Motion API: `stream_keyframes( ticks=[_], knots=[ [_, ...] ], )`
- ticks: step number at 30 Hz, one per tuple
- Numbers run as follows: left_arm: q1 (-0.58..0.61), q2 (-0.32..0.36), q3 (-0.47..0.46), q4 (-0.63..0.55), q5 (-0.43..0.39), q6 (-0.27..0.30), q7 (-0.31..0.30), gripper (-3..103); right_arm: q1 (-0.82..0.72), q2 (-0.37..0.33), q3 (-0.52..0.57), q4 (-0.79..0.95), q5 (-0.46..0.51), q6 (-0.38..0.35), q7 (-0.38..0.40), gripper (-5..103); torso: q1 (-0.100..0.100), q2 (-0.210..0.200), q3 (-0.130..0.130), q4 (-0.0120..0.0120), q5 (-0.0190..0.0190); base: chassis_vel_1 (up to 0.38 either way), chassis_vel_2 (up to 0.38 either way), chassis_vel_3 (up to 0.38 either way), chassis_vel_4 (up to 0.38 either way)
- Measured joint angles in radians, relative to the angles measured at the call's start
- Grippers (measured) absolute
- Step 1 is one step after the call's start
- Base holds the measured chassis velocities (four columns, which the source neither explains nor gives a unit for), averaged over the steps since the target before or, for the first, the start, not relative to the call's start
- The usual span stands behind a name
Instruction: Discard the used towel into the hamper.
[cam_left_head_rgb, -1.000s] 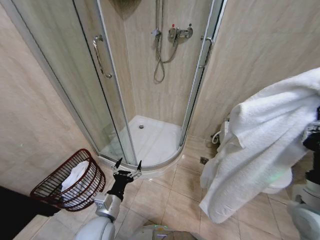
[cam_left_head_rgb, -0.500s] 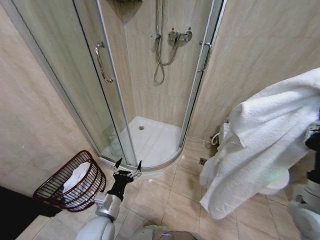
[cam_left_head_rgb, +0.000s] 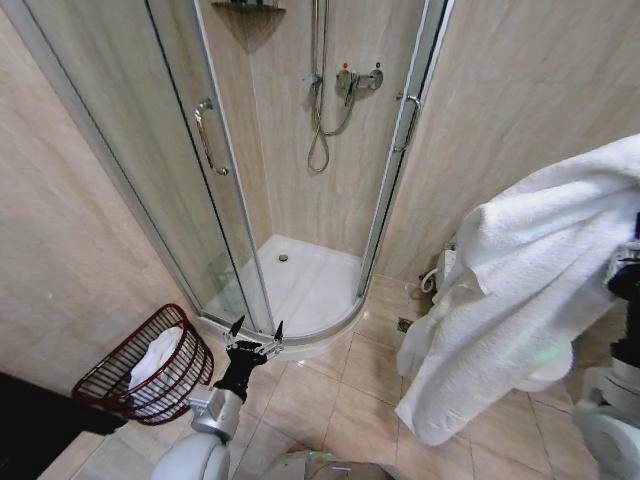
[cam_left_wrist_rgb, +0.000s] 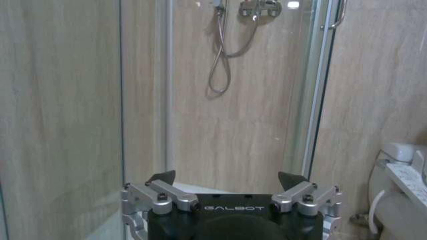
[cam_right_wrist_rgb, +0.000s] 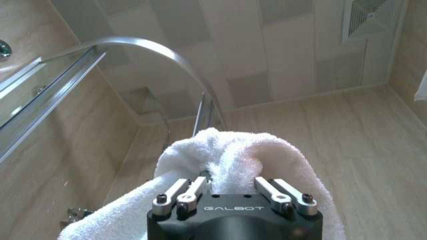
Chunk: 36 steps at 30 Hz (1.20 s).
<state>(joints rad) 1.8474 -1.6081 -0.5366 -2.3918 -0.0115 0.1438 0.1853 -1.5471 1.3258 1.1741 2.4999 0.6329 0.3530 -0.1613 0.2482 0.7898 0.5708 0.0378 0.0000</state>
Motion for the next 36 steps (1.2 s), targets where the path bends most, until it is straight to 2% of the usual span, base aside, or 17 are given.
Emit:
stream_keyframes(
  ticks=[36],
  knots=[
    [0.0, 0.0, 0.0, 0.0, 0.0, 0.0, 0.0, 100, -0.006, 0.009, -0.008, 0.0, 0.0, 0.0, 0.002, 21, 0.073, 0.168, 0.095, 0.0, 0.0, 0.0, 0.0, 0.0, 0.0]
  ],
)
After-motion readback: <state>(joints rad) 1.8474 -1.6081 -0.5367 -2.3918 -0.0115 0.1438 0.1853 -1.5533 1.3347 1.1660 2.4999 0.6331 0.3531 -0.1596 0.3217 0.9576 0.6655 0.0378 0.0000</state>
